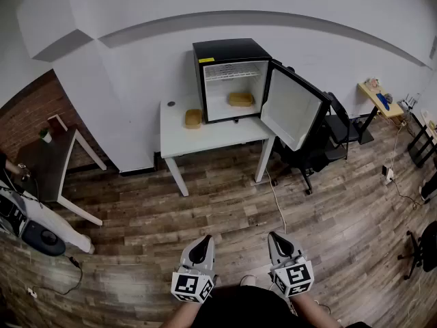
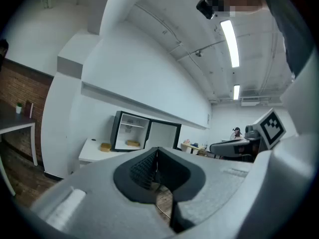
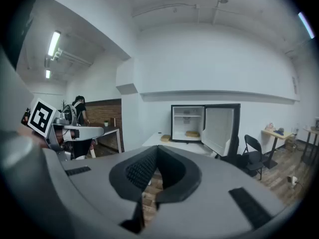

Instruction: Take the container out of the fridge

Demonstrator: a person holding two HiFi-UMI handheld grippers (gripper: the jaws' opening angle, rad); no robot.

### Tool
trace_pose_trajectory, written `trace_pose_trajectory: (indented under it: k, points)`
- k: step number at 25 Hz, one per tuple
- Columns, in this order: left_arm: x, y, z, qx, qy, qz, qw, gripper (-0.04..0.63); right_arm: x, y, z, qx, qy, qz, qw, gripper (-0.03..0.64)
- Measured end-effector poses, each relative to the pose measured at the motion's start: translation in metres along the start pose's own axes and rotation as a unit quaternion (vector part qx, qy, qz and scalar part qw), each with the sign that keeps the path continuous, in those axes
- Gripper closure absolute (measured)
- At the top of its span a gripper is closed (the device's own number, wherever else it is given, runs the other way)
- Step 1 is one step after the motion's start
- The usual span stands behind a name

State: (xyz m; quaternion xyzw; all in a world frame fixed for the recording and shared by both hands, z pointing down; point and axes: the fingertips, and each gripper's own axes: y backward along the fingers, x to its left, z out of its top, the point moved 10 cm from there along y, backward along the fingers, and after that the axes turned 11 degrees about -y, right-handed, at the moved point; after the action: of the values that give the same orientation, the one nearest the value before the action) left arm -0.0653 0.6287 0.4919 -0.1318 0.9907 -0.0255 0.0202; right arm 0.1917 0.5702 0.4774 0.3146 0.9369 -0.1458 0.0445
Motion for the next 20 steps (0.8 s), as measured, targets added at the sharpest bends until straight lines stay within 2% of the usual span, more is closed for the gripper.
trace_pose_trajectory:
  k: [3, 6, 11, 17, 20]
  points:
    - [-0.003, 0.003, -0.004, -0.009, -0.001, 0.006, 0.9999, 0.580, -0.001, 0.003, 0.001, -0.012, 0.002, -0.011, 1.000, 0.622]
    - [-0.010, 0.002, -0.005, -0.008, -0.002, 0.005, 1.0000, 0.580, -0.007, 0.005, 0.000, -0.026, -0.017, -0.009, 0.999, 0.621]
    - [-0.023, -0.004, -0.002, -0.007, -0.020, 0.001, 0.9998, 0.580, -0.018, 0.006, -0.005, -0.018, -0.016, -0.005, 1.000, 0.621]
    - [-0.037, -0.028, 0.001, -0.006, -0.031, 0.023, 0.9992, 0.580, -0.046, 0.006, -0.007, -0.014, -0.023, -0.007, 1.000, 0.621]
    - [-0.048, -0.039, -0.002, -0.002, -0.036, 0.023, 0.9991, 0.580, -0.064, 0.012, -0.009, -0.019, -0.022, -0.017, 0.999, 0.621]
